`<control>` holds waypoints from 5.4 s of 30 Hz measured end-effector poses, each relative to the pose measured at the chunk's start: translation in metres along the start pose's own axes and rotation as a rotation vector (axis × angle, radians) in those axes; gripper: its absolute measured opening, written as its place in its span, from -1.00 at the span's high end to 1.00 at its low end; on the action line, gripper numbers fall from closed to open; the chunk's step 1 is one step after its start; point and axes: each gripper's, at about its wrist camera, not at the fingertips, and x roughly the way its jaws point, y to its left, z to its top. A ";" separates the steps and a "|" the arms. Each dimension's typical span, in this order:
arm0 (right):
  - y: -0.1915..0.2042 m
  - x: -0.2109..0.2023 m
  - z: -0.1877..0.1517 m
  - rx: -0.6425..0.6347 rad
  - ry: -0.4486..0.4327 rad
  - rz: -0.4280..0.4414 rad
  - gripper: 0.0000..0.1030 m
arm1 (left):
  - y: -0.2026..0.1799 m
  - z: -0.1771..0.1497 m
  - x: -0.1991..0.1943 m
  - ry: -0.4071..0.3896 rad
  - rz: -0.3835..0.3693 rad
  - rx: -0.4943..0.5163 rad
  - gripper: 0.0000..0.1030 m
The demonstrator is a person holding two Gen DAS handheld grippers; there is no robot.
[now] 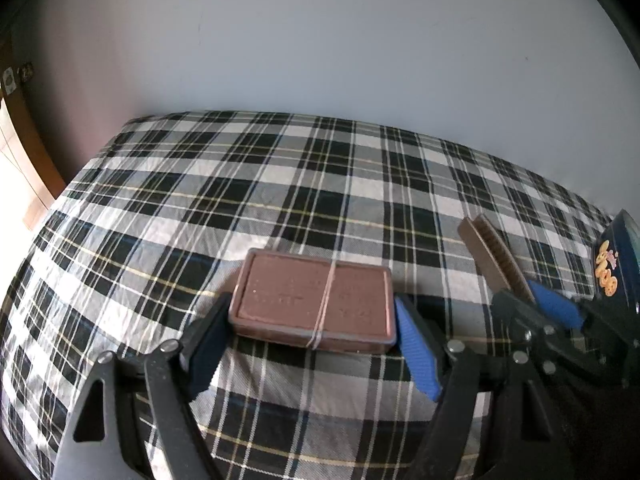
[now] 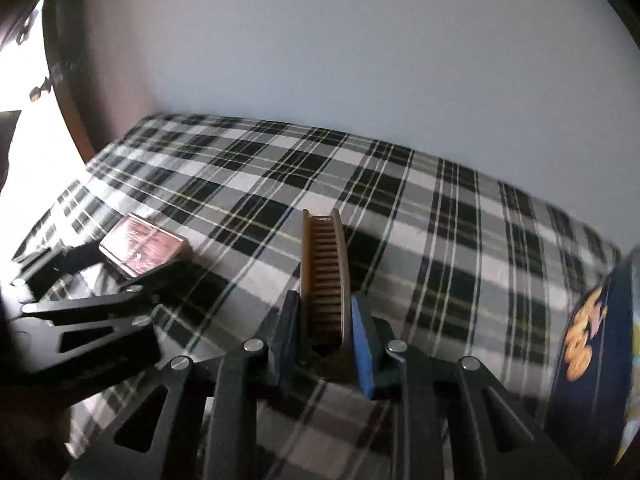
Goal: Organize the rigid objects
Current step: 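Grasp the brown string-tied box with the left tool while the right tool grasps the brown comb, then lift and carry the brown box and comb over the tin with both tools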
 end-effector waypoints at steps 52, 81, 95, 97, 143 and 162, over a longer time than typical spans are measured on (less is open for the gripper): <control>0.004 -0.092 -0.047 0.073 -0.277 0.071 0.48 | -0.003 -0.037 -0.071 -0.275 0.075 -0.101 -0.49; 0.009 -0.112 -0.064 0.032 -0.316 0.035 0.47 | -0.024 -0.052 -0.087 -0.305 0.074 -0.063 -0.49; 0.004 -0.130 -0.080 0.009 -0.344 0.016 0.47 | -0.040 -0.062 -0.097 -0.321 0.065 -0.033 -0.49; 0.003 -0.133 -0.083 0.005 -0.349 0.010 0.47 | -0.043 -0.063 -0.098 -0.322 0.062 -0.030 -0.49; -0.067 -0.201 -0.140 -0.008 -0.481 -0.138 0.47 | -0.153 -0.099 -0.128 -0.379 -0.054 0.124 -0.49; -0.096 -0.222 -0.161 0.012 -0.530 -0.197 0.47 | -0.191 -0.110 -0.137 -0.408 -0.130 0.186 -0.49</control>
